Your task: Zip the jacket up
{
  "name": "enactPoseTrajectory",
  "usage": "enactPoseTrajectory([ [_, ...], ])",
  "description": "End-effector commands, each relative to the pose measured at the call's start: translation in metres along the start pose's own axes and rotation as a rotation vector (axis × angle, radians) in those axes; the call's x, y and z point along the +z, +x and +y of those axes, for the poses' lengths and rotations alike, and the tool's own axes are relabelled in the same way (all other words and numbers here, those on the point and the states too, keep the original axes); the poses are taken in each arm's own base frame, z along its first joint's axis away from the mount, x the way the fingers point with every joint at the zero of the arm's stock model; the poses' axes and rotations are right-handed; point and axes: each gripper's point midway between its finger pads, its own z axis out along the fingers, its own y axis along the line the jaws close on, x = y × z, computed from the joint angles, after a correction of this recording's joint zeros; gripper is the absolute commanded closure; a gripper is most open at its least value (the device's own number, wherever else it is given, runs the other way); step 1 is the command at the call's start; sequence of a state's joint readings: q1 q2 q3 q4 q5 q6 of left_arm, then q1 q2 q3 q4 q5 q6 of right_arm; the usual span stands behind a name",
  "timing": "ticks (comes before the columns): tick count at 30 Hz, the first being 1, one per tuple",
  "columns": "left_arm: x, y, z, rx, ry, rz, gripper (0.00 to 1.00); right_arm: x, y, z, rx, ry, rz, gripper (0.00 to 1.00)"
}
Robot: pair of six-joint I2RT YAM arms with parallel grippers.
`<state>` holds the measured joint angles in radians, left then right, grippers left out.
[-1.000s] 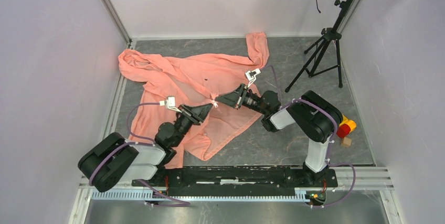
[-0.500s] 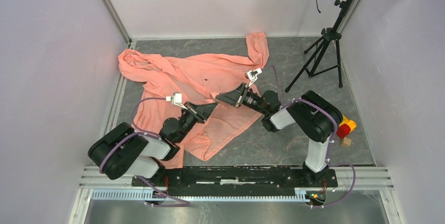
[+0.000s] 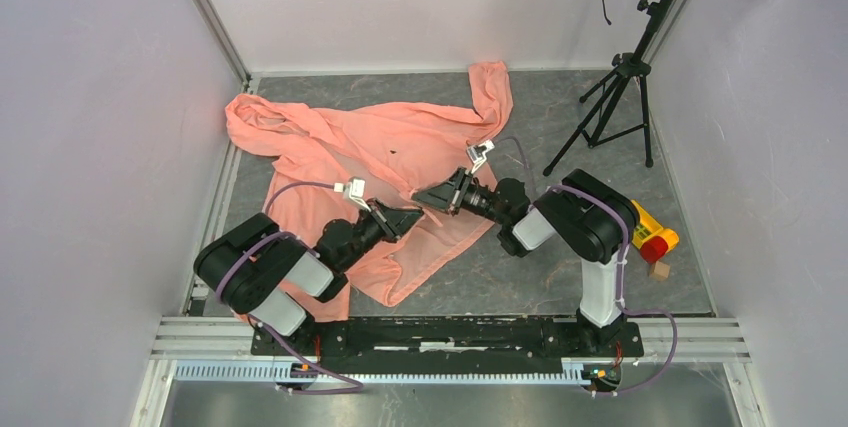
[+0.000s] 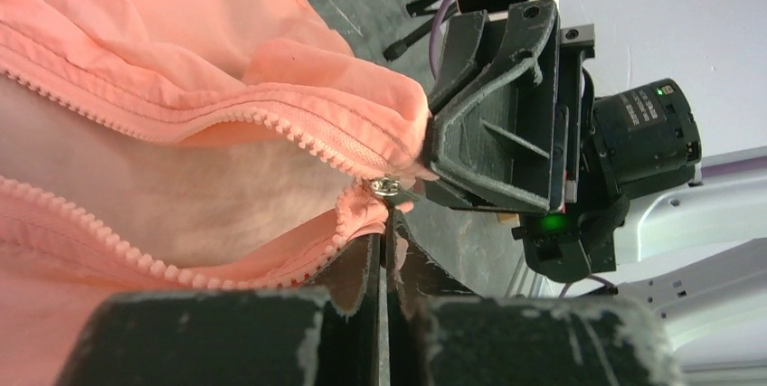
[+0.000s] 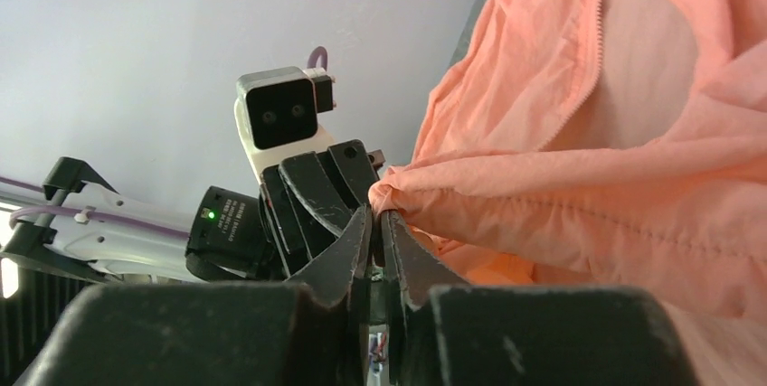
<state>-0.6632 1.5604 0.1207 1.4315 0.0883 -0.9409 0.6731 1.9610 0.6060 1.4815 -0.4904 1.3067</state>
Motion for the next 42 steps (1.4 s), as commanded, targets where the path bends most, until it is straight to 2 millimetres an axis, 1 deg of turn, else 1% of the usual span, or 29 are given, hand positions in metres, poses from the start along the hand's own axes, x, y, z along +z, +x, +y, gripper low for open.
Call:
enactPoseTrajectory([
  [1,0.004,0.008,-0.017,-0.037,0.060,0.053,0.98,-0.024,-0.016,0.077,-0.176,-0.337,-0.088,0.77],
  [2,0.003,0.010,-0.013,-0.051,0.038,0.062,0.98,-0.028,-0.013,0.071,-0.173,-0.312,-0.082,0.70],
  [4,0.002,0.016,-0.003,-0.076,-0.010,0.091,0.98,-0.035,-0.005,0.056,-0.187,-0.243,-0.042,0.60],
  [5,0.001,0.019,0.000,-0.084,-0.028,0.106,0.98,-0.040,0.001,0.045,-0.196,-0.191,-0.017,0.56],
  [8,-0.002,0.027,0.005,-0.101,-0.067,0.150,0.98,-0.057,0.012,0.024,-0.224,-0.088,0.038,0.42],
  [10,-0.005,0.033,0.013,-0.118,-0.114,0.179,0.98,-0.064,0.024,0.011,-0.237,-0.034,0.108,0.29],
  [11,-0.005,0.038,0.016,-0.124,-0.137,0.207,0.98,-0.067,0.030,0.009,-0.244,-0.026,0.137,0.25],
  [12,-0.005,0.042,0.017,-0.123,-0.148,0.236,0.98,-0.073,0.033,0.007,-0.240,-0.017,0.144,0.23],
  [14,-0.007,0.045,0.017,-0.131,-0.152,0.254,0.98,-0.082,0.036,0.007,-0.248,-0.005,0.143,0.22],
  [16,-0.010,0.044,0.016,-0.151,-0.142,0.238,0.98,-0.086,0.040,0.000,-0.259,0.025,0.157,0.22],
  [18,-0.014,0.045,0.018,-0.153,-0.142,0.233,0.98,-0.089,0.039,0.003,-0.252,0.019,0.138,0.25],
  [23,-0.014,0.048,0.016,-0.164,-0.117,0.243,0.98,-0.089,0.038,0.000,-0.230,0.018,0.111,0.27],
  [27,-0.012,0.054,0.017,-0.196,-0.106,0.259,0.98,-0.093,0.043,-0.008,-0.237,0.039,0.127,0.28],
  [30,-0.012,0.055,0.014,-0.222,-0.075,0.253,0.98,-0.098,0.051,-0.022,-0.258,0.093,0.170,0.29],
  [32,-0.012,0.056,0.014,-0.237,-0.067,0.252,0.98,-0.099,0.055,-0.033,-0.292,0.134,0.209,0.32],
  [34,-0.011,0.057,0.013,-0.245,-0.059,0.248,0.98,-0.100,0.061,-0.049,-0.354,0.196,0.273,0.35],
  [37,-0.011,0.057,0.014,-0.251,-0.060,0.246,0.98,-0.100,0.069,-0.068,-0.451,0.280,0.365,0.38],
  [40,-0.013,0.055,0.016,-0.254,-0.070,0.230,0.98,-0.097,0.063,-0.080,-0.603,0.339,0.387,0.37],
  [42,-0.014,0.055,0.017,-0.250,-0.075,0.228,0.98,-0.091,0.058,-0.079,-0.667,0.332,0.365,0.36],
])
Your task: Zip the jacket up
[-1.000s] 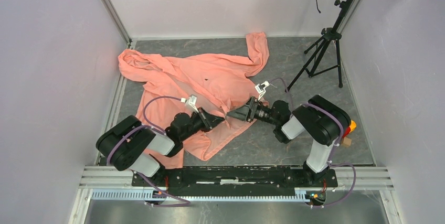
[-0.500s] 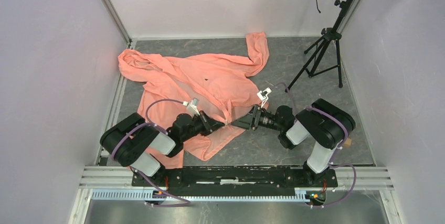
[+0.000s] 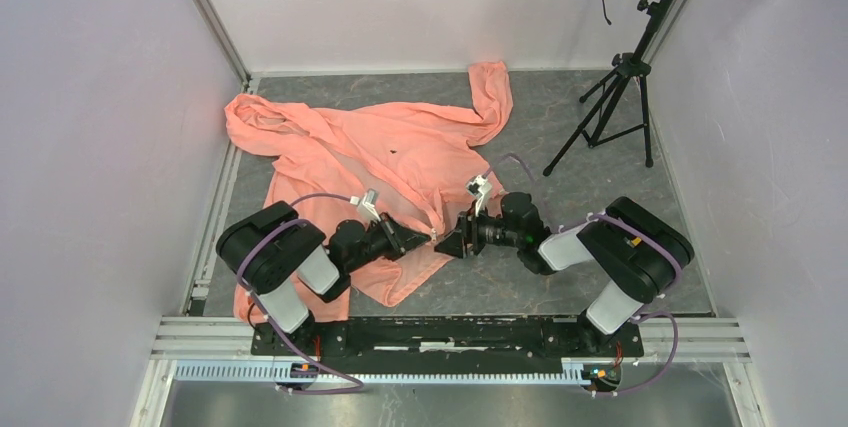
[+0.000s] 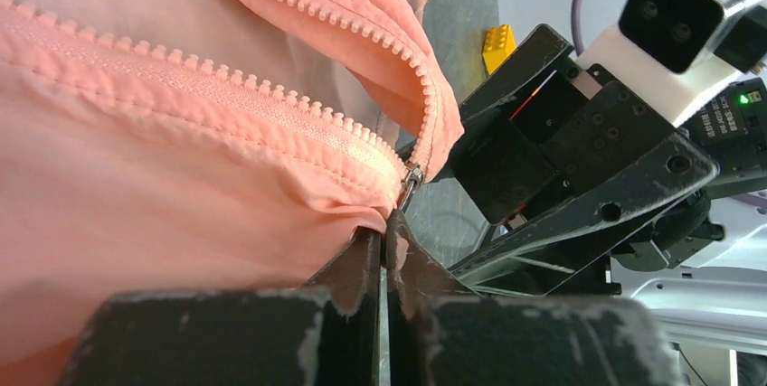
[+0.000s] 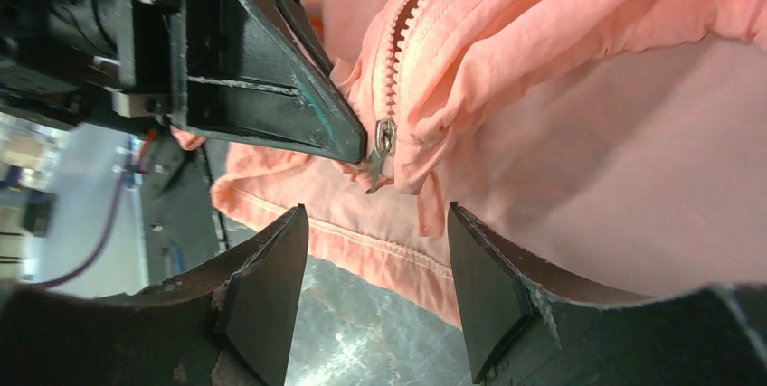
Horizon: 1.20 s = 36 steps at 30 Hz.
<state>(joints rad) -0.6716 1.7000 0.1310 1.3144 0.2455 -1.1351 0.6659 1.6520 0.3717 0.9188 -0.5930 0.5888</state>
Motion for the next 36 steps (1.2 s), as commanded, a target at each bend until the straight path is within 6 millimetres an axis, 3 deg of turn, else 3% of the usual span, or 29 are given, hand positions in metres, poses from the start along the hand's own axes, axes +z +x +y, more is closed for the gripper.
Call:
enactPoseTrajectory([
  [1,-0.004,-0.005,-0.014,-0.011,0.057,-0.029,0.98,0.005,-0.003,-0.018,-0.219,0.094,0.012,0.35],
  [8,-0.006,-0.011,-0.017,0.004,0.066,-0.054,0.98,0.008,-0.015,-0.017,-0.303,0.092,-0.056,0.35],
  [14,-0.005,-0.015,-0.020,0.008,0.082,-0.071,0.98,0.018,-0.011,-0.014,-0.324,0.084,-0.063,0.51],
  [27,-0.006,-0.019,-0.024,0.010,0.094,-0.082,0.98,0.031,-0.013,-0.010,-0.314,0.050,-0.057,0.53],
  [30,-0.006,-0.018,-0.024,0.010,0.092,-0.079,0.98,0.031,-0.016,-0.003,-0.308,0.022,-0.074,0.60],
  [36,-0.004,-0.018,-0.021,0.011,0.085,-0.080,0.98,0.024,-0.015,0.016,-0.254,-0.054,-0.109,0.88],
])
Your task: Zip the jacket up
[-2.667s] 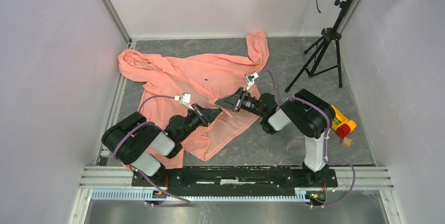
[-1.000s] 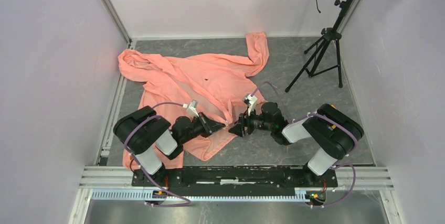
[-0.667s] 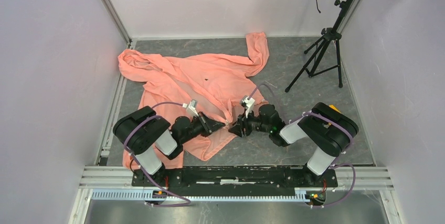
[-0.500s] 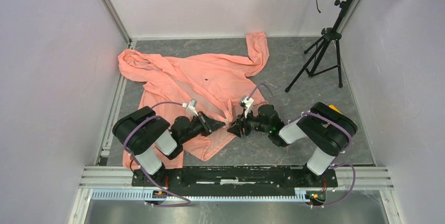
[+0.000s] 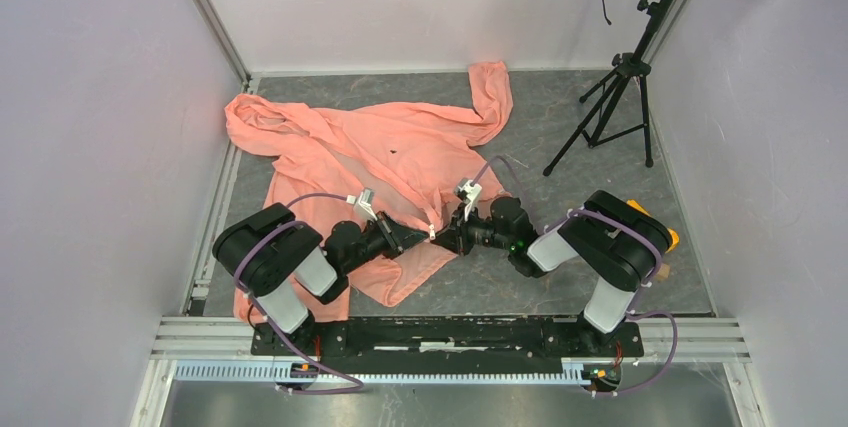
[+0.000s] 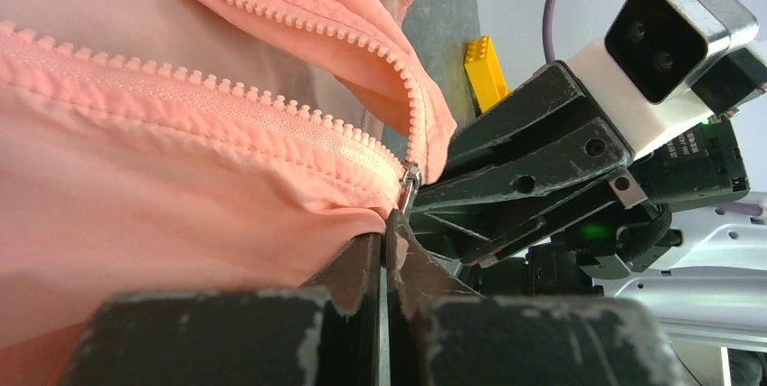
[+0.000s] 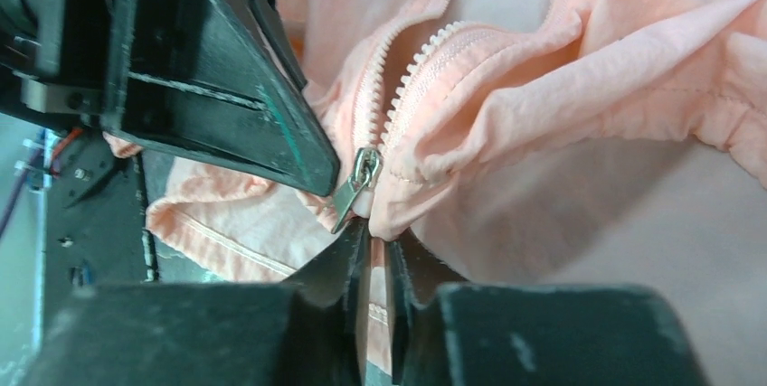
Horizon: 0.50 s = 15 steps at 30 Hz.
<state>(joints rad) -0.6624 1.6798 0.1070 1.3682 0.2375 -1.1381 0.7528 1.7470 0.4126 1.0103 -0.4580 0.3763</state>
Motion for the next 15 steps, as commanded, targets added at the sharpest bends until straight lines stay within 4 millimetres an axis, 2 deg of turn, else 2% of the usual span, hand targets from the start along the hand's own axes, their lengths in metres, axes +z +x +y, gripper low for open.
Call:
enactPoseTrajectory([
  [1,0.002,-0.011,-0.013,0.004,0.049,-0.045,0.98,-0.003,-0.021,0.025,0.015,-0.099,-0.095,0.91],
  [3,0.002,-0.012,-0.013,0.008,0.052,-0.048,0.98,-0.006,-0.023,0.027,0.028,-0.107,-0.108,1.00],
  [8,-0.001,-0.015,-0.011,0.030,0.035,-0.070,0.98,-0.012,-0.014,0.036,0.127,-0.128,-0.074,1.00],
  [13,0.000,-0.018,-0.008,0.068,0.012,-0.080,0.98,-0.017,-0.004,0.042,0.323,-0.108,0.018,1.00],
  [15,0.000,-0.018,-0.006,0.075,0.004,-0.081,0.98,-0.018,-0.007,0.047,0.392,-0.109,0.036,1.00],
])
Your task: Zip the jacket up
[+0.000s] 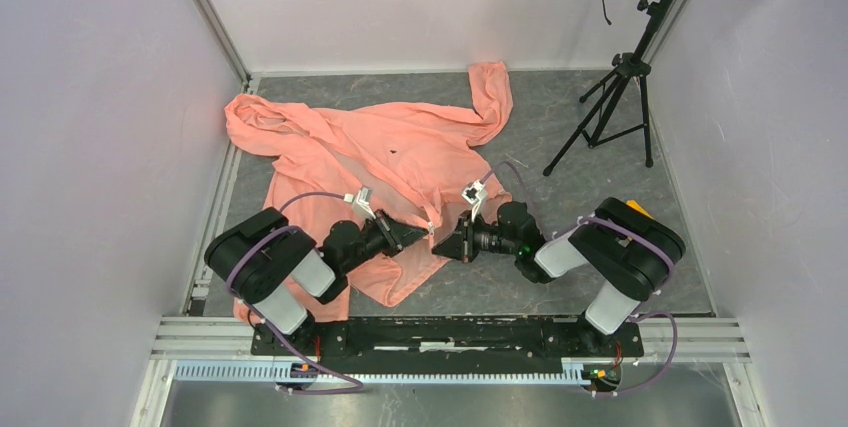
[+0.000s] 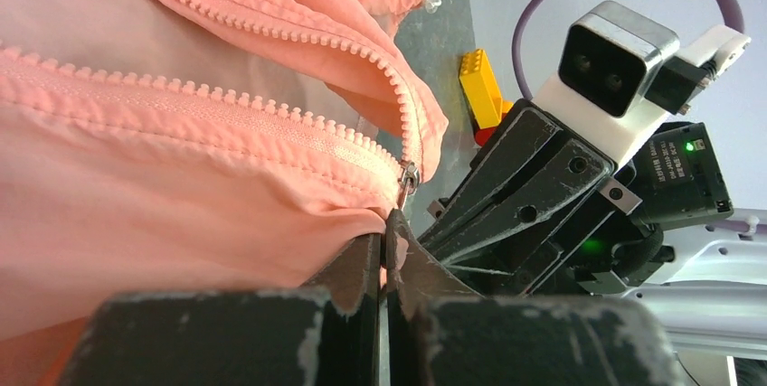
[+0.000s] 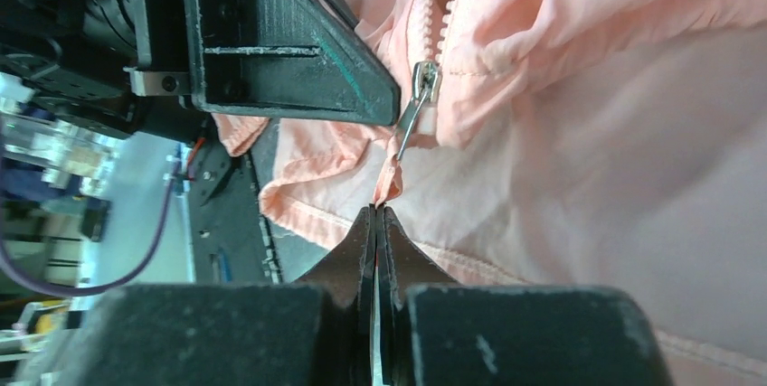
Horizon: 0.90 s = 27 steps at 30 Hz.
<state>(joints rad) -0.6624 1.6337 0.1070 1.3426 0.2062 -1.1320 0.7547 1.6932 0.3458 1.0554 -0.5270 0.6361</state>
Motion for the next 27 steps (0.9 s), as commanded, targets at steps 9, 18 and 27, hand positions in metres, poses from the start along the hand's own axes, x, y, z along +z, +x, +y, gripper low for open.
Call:
enactPoseTrajectory([
  [9,0.000,-0.002,-0.001,0.083,-0.011,-0.039,0.98,-0.003,-0.048,0.035,0.198,0.005,-0.060,1.00],
  [18,0.000,0.007,0.000,0.160,-0.076,-0.045,0.98,0.033,-0.083,0.025,0.226,0.070,-0.041,1.00],
  [27,0.000,0.017,0.007,0.176,-0.134,-0.043,0.98,0.096,-0.115,0.005,0.271,0.109,0.005,1.00],
])
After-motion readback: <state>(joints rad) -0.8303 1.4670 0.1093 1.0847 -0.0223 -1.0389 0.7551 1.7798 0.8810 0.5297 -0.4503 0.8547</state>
